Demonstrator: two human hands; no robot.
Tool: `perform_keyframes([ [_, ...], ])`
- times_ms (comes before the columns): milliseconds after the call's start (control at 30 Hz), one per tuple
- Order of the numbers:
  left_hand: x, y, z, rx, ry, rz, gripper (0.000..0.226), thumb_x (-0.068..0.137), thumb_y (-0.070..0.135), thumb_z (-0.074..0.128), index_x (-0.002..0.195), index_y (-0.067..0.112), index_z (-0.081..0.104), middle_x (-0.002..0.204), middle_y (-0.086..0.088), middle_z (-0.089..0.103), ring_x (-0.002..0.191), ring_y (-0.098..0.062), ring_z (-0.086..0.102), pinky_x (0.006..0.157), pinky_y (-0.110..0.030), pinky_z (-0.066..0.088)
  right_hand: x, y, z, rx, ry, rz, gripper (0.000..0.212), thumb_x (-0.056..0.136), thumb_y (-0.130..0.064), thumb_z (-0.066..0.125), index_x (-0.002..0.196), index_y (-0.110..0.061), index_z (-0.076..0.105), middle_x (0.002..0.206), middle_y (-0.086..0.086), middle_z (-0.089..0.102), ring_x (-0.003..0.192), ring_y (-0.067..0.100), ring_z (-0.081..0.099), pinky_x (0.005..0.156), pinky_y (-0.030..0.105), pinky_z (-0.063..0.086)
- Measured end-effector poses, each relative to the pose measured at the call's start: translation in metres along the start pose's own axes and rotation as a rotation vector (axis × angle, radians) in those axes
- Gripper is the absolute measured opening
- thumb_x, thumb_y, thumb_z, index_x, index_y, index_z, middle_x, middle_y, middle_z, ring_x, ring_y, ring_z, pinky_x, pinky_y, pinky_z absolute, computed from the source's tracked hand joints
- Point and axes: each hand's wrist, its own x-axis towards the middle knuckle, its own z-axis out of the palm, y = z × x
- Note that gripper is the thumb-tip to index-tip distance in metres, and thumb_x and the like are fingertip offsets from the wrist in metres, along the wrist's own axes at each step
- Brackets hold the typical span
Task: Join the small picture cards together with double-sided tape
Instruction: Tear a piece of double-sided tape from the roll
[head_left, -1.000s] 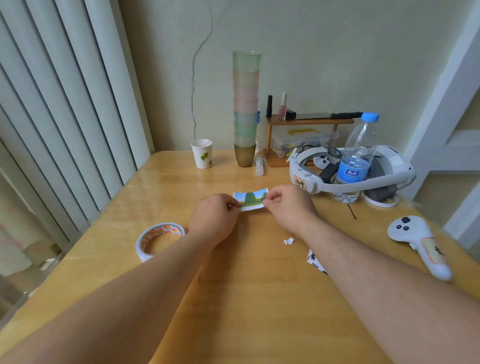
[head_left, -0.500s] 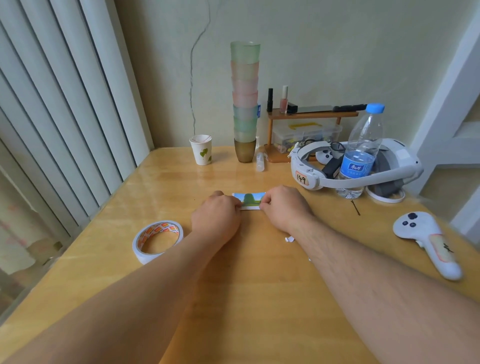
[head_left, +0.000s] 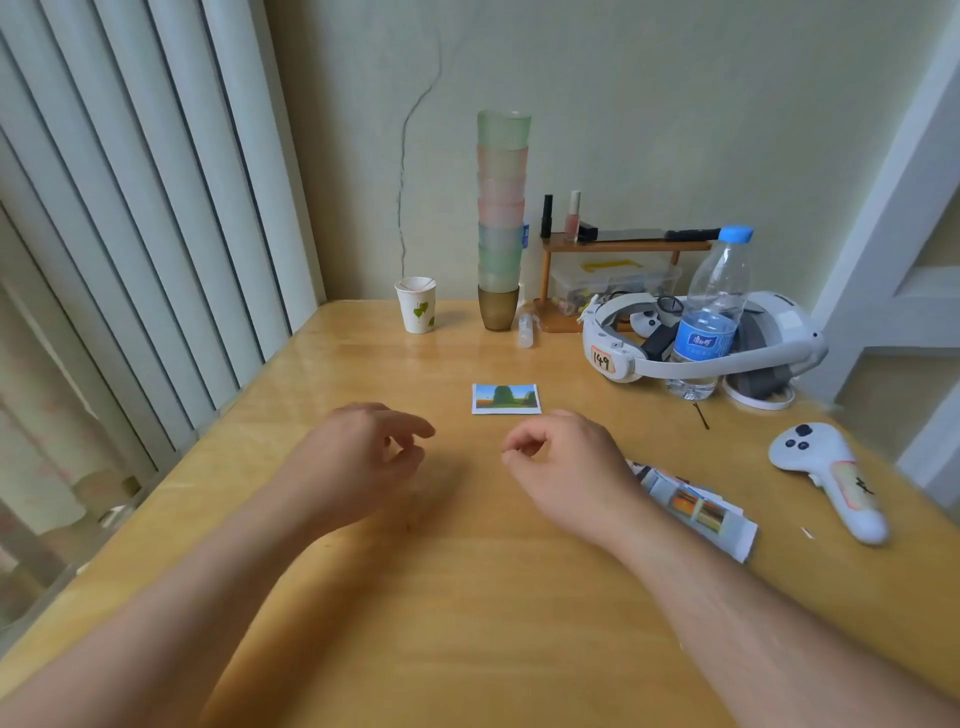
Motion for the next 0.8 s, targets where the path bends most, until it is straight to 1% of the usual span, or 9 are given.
perform_keyframes([
  [100, -0.02, -0.022, -0.005, 0.09, 0.009, -0.024, 0.015, 0.095, 0.045, 0.064, 0.11, 0.047, 0.062, 0.096, 0.02, 0.06, 0.099, -0.013, 0.054, 0.079, -0.027, 0.041, -0.02, 0.004, 0.015, 0.068, -0.011, -0.016, 0.007, 0.09, -0.031, 0.07, 0.089, -0.034, 0.076, 0.097, -0.016, 0.063, 0.076, -0.007, 0.053, 0.064, 0.008, 0.037],
  [200, -0.029, -0.038, -0.006, 0.184, -0.166, -0.174, 0.031, 0.092, 0.044, 0.064, 0.118, 0.038, 0.048, 0.11, 0.015, 0.053, 0.111, -0.02, 0.046, 0.096, -0.035, 0.04, -0.024, 0.009, 0.026, 0.074, -0.014, -0.04, 0.006, 0.09, -0.032, 0.071, 0.088, -0.036, 0.074, 0.095, -0.017, 0.063, 0.072, -0.001, 0.053, 0.066, 0.018, 0.043],
  [267, -0.029, -0.041, -0.007, 0.201, -0.22, -0.203, 0.032, 0.094, 0.037, 0.061, 0.124, 0.034, 0.052, 0.115, 0.012, 0.053, 0.114, -0.021, 0.045, 0.102, -0.04, 0.041, -0.022, 0.012, 0.027, 0.072, -0.003, -0.058, 0.006, 0.089, -0.033, 0.071, 0.087, -0.037, 0.074, 0.094, -0.017, 0.063, 0.069, 0.001, 0.052, 0.066, 0.021, 0.045],
  [400, -0.026, -0.033, -0.009, 0.219, -0.157, -0.135, 0.028, 0.092, 0.029, 0.062, 0.118, 0.036, 0.069, 0.113, 0.004, 0.069, 0.104, -0.026, 0.061, 0.094, -0.039, 0.048, -0.021, 0.014, 0.029, 0.087, -0.049, -0.052, 0.007, 0.091, -0.032, 0.07, 0.088, -0.038, 0.073, 0.096, -0.026, 0.061, 0.075, -0.004, 0.052, 0.07, 0.024, 0.05],
  [500, -0.028, -0.02, -0.004, -0.001, -0.049, -0.047, 0.026, 0.088, 0.029, 0.072, 0.113, 0.032, 0.074, 0.108, 0.012, 0.072, 0.096, -0.008, 0.065, 0.082, -0.023, 0.048, -0.021, 0.014, 0.031, 0.142, -0.001, -0.074, 0.01, 0.09, -0.028, 0.071, 0.093, -0.037, 0.074, 0.093, -0.023, 0.063, 0.07, 0.006, 0.056, 0.073, 0.028, 0.053],
  [567, -0.031, -0.006, 0.002, -0.239, -0.013, -0.031, 0.022, 0.086, 0.02, 0.075, 0.102, 0.036, 0.072, 0.094, 0.022, 0.071, 0.081, 0.006, 0.063, 0.07, -0.01, 0.043, -0.02, 0.011, 0.029, 0.182, 0.064, -0.128, 0.016, 0.09, -0.025, 0.072, 0.102, -0.036, 0.076, 0.093, -0.019, 0.064, 0.072, 0.01, 0.058, 0.074, 0.024, 0.051],
  [667, -0.034, 0.011, 0.015, -0.583, -0.052, -0.076, 0.021, 0.089, 0.008, 0.071, 0.093, 0.029, 0.072, 0.08, 0.015, 0.068, 0.057, -0.003, 0.055, 0.056, -0.014, 0.041, -0.022, 0.008, 0.023, 0.238, 0.093, -0.185, 0.031, 0.093, -0.024, 0.071, 0.122, -0.034, 0.071, 0.105, -0.019, 0.063, 0.083, 0.01, 0.061, 0.075, 0.019, 0.051],
  [733, -0.036, 0.018, 0.021, -0.713, -0.074, -0.077, 0.014, 0.088, 0.014, 0.072, 0.094, 0.027, 0.072, 0.089, -0.001, 0.069, 0.059, -0.011, 0.052, 0.057, -0.021, 0.043, -0.025, 0.008, 0.021, 0.223, 0.07, -0.225, 0.038, 0.094, -0.027, 0.069, 0.131, -0.036, 0.067, 0.117, -0.021, 0.06, 0.092, 0.01, 0.061, 0.076, 0.023, 0.054],
  [800, -0.036, 0.021, 0.023, -0.792, -0.081, -0.064, 0.012, 0.082, 0.023, 0.069, 0.094, 0.027, 0.071, 0.097, -0.007, 0.069, 0.065, -0.015, 0.053, 0.063, -0.027, 0.044, -0.028, 0.007, 0.021, 0.188, 0.059, -0.268, 0.043, 0.095, -0.031, 0.068, 0.137, -0.038, 0.063, 0.126, -0.024, 0.055, 0.101, 0.01, 0.06, 0.076, 0.029, 0.056],
])
